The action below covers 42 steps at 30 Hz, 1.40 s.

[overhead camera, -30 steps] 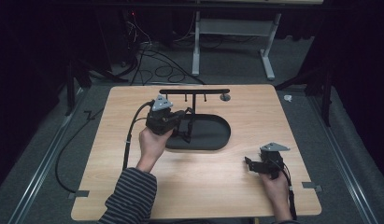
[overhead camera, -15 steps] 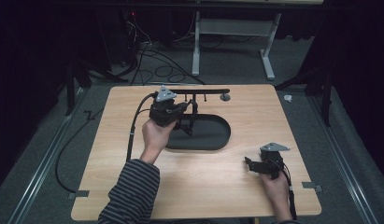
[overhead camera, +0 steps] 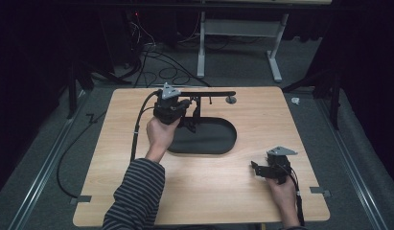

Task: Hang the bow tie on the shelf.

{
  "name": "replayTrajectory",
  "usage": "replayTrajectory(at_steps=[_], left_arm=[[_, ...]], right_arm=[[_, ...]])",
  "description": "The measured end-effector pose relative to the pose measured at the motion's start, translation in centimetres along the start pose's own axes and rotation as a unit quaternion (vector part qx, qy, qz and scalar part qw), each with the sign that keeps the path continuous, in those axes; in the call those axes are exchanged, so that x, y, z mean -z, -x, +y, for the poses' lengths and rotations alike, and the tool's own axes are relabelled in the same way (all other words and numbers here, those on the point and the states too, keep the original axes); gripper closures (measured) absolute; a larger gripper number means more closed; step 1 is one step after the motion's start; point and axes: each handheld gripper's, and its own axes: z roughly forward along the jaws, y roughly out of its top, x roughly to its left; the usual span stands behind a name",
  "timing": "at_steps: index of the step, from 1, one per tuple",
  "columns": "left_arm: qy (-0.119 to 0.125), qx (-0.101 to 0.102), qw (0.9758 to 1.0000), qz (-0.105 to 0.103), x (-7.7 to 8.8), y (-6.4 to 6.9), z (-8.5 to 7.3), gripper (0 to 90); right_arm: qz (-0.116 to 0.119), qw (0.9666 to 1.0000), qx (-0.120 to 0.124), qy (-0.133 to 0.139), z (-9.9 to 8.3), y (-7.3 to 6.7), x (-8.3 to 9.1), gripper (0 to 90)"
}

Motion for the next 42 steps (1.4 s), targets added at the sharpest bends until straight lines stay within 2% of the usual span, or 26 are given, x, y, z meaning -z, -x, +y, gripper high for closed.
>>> replayTrajectory(at_steps=[6,14,29,42], left_arm=[[-0.003,0.008,0.9999,0.010,-0.5,-0.5,-0.2,87.8],[-0.009,0.002,0.9995,0.030,-0.9,-0.7,-0.4,87.4],[-0.030,-0.001,0.9991,0.028,-0.9,-0.8,-0.6,84.9],[-0.022,-0.003,0.9996,0.016,0.5,-0.8,-0.6,79.0]], right_arm=[[0.000,1.0000,0.000,0.000,0.0,0.0,0.0,22.8],[0.000,1.0000,0.000,0.000,0.0,0.0,0.0,22.8],[0.000,1.0000,0.000,0.000,0.0,0.0,0.0,22.9],[0.000,1.0000,-0.002,0.000,0.0,0.0,0.0,22.9]])
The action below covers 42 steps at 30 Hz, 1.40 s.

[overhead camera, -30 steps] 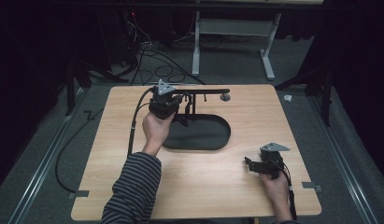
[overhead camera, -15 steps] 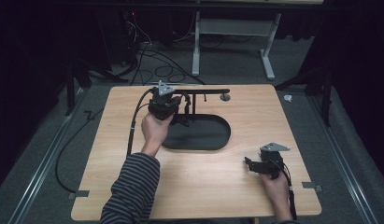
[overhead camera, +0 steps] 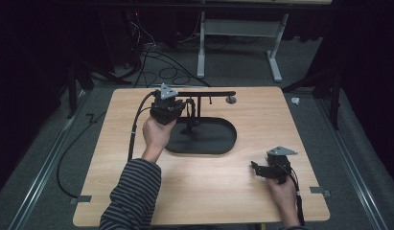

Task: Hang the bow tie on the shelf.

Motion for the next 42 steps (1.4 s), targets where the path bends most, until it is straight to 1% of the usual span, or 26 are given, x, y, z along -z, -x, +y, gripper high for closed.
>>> replayTrajectory(at_steps=[5,16,25,29,34,42], left_arm=[[0.002,-0.002,1.0000,-0.005,0.9,-0.1,-0.4,77.0],[0.016,0.006,0.9997,-0.018,2.9,-0.4,-1.0,73.1],[0.025,0.020,0.9993,-0.019,4.2,-1.0,-1.7,71.9],[0.023,0.018,0.9994,-0.018,4.8,-1.1,-1.9,71.1],[0.027,0.016,0.9994,-0.016,5.4,-1.1,-2.0,69.6],[0.032,0.020,0.9992,-0.013,6.3,-1.2,-2.8,68.8]], right_arm=[[0.000,1.0000,0.000,0.000,0.0,0.0,0.0,22.9],[0.000,1.0000,0.000,0.000,0.0,0.0,0.0,22.9],[0.000,1.0000,0.000,0.000,0.0,0.0,0.0,22.9],[0.000,1.0000,0.000,0.000,0.0,0.0,0.0,23.0],[0.000,1.0000,0.000,0.000,0.0,0.0,0.0,23.0],[-0.001,1.0000,0.000,0.000,0.0,0.0,0.0,23.0]])
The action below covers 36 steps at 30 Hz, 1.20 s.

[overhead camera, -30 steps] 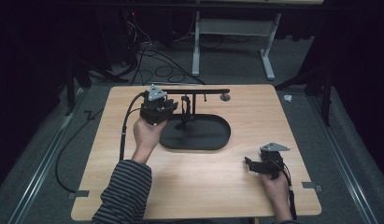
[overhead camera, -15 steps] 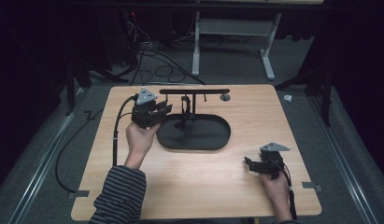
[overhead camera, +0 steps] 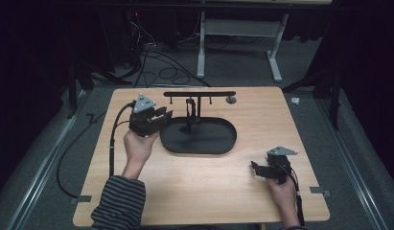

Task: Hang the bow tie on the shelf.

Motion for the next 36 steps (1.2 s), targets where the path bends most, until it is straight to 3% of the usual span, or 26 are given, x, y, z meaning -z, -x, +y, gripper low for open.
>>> replayTrajectory(at_steps=[14,36], left_arm=[[0.015,0.013,0.9998,0.007,2.1,-0.6,-1.2,65.2],[0.015,0.023,0.9995,0.012,3.9,-0.7,-2.8,61.5]], right_arm=[[0.000,1.0000,-0.001,0.000,0.0,0.0,0.0,23.0],[-0.001,1.0000,-0.001,0.000,0.0,0.0,0.0,23.0]])
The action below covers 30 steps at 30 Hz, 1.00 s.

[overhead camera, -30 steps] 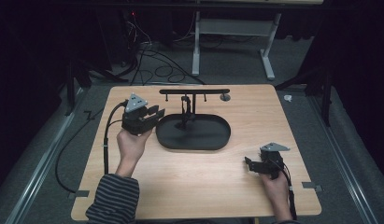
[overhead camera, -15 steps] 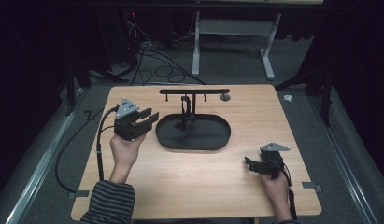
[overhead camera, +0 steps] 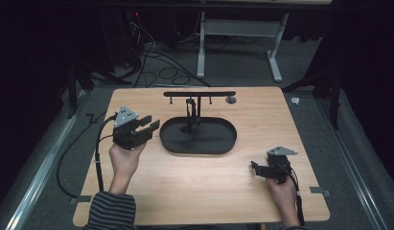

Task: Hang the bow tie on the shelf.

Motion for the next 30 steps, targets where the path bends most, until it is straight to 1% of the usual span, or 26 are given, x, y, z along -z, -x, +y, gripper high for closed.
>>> replayTrajectory(at_steps=[15,23,30], left_arm=[[-0.004,0.008,1.0000,0.000,0.9,-0.1,-1.1,60.1],[-0.003,0.018,0.9998,-0.001,1.3,-0.2,-1.7,59.3],[-0.003,0.021,0.9998,-0.001,1.8,-0.2,-2.3,58.7]], right_arm=[[0.000,1.0000,0.000,0.000,0.0,0.0,0.0,23.0],[0.000,1.0000,0.000,0.000,0.0,0.0,0.0,23.0],[0.000,1.0000,0.000,0.000,0.0,0.0,0.0,23.0]])
